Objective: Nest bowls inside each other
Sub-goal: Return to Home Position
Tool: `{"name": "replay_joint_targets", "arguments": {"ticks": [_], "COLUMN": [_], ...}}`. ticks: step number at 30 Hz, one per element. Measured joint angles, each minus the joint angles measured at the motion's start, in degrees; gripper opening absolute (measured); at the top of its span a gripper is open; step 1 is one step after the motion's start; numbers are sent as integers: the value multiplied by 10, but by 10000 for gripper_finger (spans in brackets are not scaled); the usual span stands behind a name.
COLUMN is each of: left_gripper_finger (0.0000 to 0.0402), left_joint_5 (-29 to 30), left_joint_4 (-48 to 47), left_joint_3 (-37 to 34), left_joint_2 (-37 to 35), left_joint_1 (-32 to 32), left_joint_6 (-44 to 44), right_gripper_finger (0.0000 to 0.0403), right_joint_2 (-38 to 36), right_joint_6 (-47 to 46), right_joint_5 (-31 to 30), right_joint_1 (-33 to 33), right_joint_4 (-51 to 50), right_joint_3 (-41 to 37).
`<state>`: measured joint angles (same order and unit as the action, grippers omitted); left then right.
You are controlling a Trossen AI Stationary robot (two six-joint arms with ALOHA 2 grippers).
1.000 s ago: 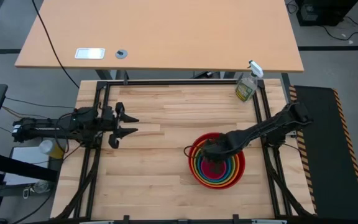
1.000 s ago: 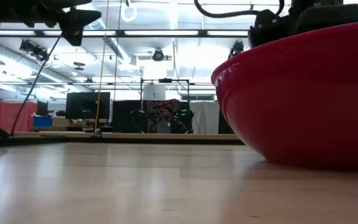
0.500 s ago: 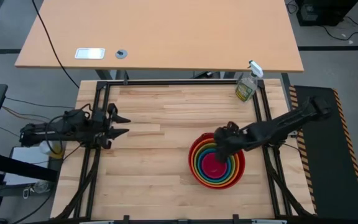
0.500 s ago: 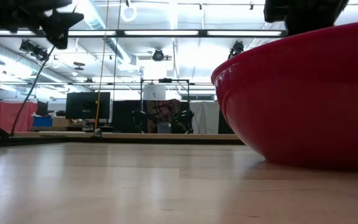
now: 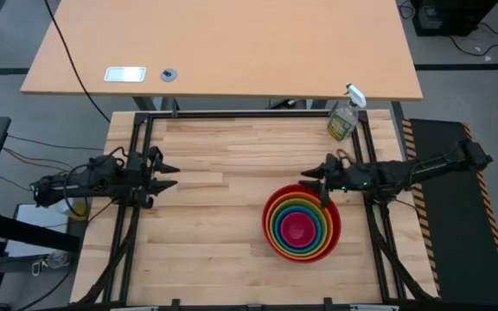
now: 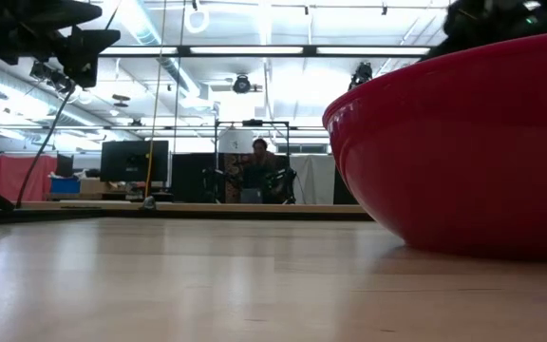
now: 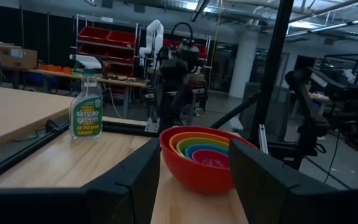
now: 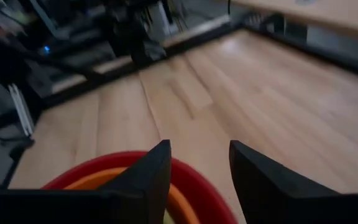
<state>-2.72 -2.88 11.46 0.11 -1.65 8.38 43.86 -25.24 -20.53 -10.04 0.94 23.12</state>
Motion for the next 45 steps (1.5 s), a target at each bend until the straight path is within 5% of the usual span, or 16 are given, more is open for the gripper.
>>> {"name": "replay_joint_targets", "arguments": {"ticks": [12,25,39,45], "left_gripper_finger": [192,192,192,192], "left_joint_5": [2,30,31,93], "left_joint_4": [-3,-31,-24,-24], "left_joint_3": [0,0,1,1], "left_joint_2": [0,0,1,3], "left_joint_1": [0,0,0,-2], "left_joint_6": [0,-35,-14,39], "right_gripper_finger": [146,144,143,144], "right_joint_2": [-250,-426,-430,-430], "right_joint_6": [33,13,44,14], "right_joint_5": [-13,-74,-107,-100], "right_joint_1": [16,16,15,15], "right_joint_4": [42,-95,60,84], "right_joint_3": [-152,-164,-228,-228]}}
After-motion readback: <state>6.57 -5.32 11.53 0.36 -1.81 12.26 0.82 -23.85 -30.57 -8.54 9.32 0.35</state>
